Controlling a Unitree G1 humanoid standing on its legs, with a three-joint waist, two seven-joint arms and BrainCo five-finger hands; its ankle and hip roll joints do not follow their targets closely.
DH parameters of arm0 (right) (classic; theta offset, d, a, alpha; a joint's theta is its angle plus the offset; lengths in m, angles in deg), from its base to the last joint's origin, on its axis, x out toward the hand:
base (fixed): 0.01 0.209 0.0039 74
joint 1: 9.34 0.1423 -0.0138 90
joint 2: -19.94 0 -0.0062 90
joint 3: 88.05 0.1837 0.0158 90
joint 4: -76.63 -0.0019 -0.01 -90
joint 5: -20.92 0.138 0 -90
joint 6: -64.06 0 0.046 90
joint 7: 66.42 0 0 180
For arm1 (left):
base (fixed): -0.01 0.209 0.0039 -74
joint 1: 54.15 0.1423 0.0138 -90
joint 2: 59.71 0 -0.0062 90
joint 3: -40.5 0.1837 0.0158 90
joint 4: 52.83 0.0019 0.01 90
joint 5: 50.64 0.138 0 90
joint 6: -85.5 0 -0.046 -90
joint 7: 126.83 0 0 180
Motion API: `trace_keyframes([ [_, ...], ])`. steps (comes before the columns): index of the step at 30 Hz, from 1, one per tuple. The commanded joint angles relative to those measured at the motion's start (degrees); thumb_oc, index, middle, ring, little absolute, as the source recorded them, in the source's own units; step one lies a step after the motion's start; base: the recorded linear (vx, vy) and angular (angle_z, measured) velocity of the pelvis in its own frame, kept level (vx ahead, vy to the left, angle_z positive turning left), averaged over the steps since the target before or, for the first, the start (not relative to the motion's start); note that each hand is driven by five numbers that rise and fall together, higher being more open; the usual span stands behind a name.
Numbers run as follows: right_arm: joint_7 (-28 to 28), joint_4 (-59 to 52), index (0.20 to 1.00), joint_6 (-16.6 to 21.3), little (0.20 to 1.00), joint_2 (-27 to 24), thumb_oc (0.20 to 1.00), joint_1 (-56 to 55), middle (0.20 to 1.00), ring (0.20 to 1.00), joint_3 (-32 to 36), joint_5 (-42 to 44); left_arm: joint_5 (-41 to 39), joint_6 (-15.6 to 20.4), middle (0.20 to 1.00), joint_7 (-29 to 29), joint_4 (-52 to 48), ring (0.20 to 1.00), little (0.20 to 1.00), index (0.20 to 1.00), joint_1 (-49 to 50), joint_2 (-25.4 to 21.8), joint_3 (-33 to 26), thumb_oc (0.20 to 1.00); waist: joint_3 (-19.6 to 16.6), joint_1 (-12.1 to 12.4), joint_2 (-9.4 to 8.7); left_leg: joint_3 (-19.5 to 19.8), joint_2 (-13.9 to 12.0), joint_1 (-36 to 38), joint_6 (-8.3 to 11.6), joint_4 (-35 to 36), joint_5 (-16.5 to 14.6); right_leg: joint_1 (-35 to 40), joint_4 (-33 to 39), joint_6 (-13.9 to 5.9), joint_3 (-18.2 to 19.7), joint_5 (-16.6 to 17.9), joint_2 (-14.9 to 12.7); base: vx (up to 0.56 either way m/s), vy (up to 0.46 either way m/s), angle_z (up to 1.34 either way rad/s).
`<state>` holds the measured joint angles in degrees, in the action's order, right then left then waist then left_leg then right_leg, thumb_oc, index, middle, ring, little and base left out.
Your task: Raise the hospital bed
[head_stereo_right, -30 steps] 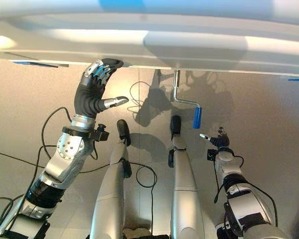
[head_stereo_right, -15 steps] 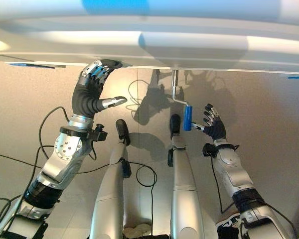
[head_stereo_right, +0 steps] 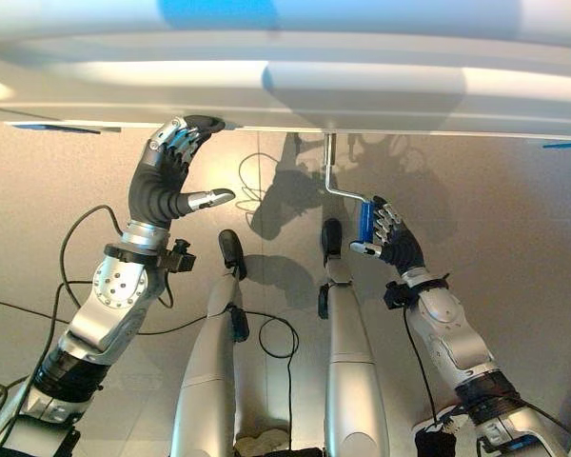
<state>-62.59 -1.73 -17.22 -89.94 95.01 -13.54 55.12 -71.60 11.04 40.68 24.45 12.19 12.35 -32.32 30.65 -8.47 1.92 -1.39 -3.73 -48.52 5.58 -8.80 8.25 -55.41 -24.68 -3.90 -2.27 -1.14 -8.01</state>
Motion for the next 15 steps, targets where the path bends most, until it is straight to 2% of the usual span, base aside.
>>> trace_keyframes([
  [1, 5.06, 1.51, 1.0, 2.55, 1.0, 3.95, 1.0, 0.6, 1.0, 1.0, 2.31, -2.88, 0.46, 3.41, 1.0, -0.72, -5.96, 1.0, 1.0, 1.0, 0.24, -1.2, -1.97, 1.0, -0.86, 0.86, -3.07, -0.23, 2.46, 0.21, -2.2, -6.24, -6.11, 4.58, 11.42, -4.15, -1.07, 6.99, 1.08, 0.0, 0.0, 0.0],
  [3, 4.67, 0.18, 1.0, 3.45, 1.0, 4.95, 1.0, -0.46, 1.0, 1.0, 3.78, -1.62, 0.16, 3.75, 1.0, -0.56, -6.43, 1.0, 1.0, 1.0, 0.17, -0.91, -2.71, 1.0, -0.86, 0.81, -3.47, -0.22, 2.56, 0.11, -2.21, -6.25, -6.11, 4.4, 11.36, -4.13, -0.95, 6.99, 1.18, 0.0, 0.0, 0.0],
  [7, 2.66, -5.09, 1.0, 3.39, 1.0, 3.2, 1.0, -4.04, 1.0, 1.0, 5.58, -0.46, 1.16, 3.27, 1.0, -0.31, -7.03, 1.0, 1.0, 1.0, 0.5, -0.03, -2.23, 1.0, -0.86, 0.75, -3.81, -0.23, 2.6, -0.15, -2.27, -6.23, -6.15, 4.25, 11.51, -4.17, -1.14, 7.09, 1.11, 0.0, 0.0, 0.0],
  [15, 1.94, -4.87, 1.0, 2.86, 1.0, 3.42, 1.0, -2.81, 1.0, 1.0, 2.76, 0.88, 1.37, 3.05, 1.0, -0.09, -7.42, 1.0, 1.0, 1.0, -0.45, -0.43, -1.34, 1.0, -0.86, 1.14, -3.05, -0.1, 2.62, -0.45, -2.3, -6.26, -6.07, 3.97, 11.54, -4.08, -1.23, 7.03, 1.18, 0.0, 0.0, 0.0],
])
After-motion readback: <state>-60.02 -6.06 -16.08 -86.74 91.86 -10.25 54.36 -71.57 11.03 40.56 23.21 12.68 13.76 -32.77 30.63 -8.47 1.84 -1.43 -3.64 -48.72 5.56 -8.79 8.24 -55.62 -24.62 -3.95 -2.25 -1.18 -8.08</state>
